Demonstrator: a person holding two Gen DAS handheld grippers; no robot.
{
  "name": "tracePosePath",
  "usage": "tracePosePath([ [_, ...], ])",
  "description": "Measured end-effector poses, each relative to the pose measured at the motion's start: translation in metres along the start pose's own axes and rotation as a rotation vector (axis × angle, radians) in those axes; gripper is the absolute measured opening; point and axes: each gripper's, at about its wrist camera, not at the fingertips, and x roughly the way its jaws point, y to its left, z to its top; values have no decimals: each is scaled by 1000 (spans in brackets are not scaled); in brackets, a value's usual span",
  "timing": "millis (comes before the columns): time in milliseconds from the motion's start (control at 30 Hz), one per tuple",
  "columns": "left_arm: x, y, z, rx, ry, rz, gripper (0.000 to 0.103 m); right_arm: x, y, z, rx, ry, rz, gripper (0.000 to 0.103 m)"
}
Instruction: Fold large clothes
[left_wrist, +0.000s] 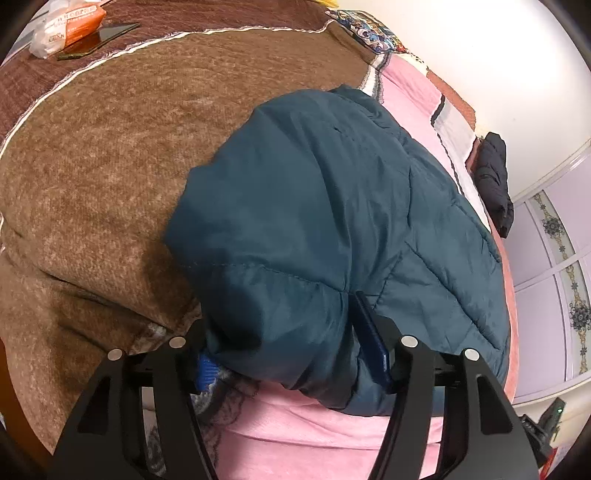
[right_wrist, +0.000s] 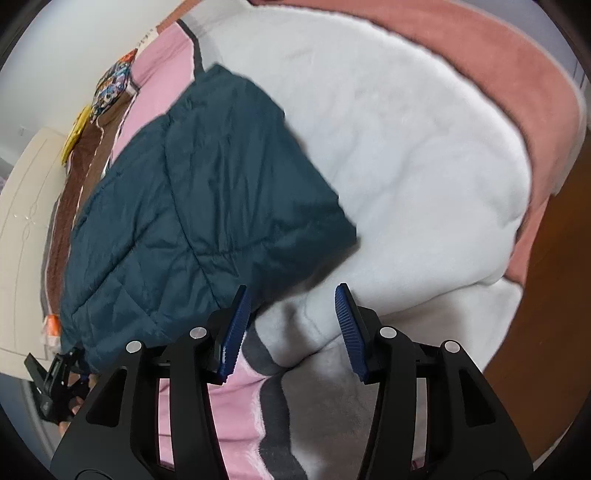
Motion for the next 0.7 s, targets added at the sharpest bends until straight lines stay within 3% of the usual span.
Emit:
tracePosePath([
  [133, -1, -4, 0, 16, -11, 12, 62, -15, 27, 10, -76, -74, -8, 48],
  [333, -2, -8, 2, 11, -12, 2, 64, -9, 105, 41, -259, -113, 87, 48],
  [400, 0, -7, 3, 9, -11, -3, 65, 1, 143, 51, -338, -115, 127, 38],
  [500, 1, -5, 4, 0, -8, -14, 65, 24, 196, 64, -436, -106, 142, 31],
  [700, 3, -2, 5, -17, -2, -39, 65, 92, 272, 79, -557, -32, 94, 23],
])
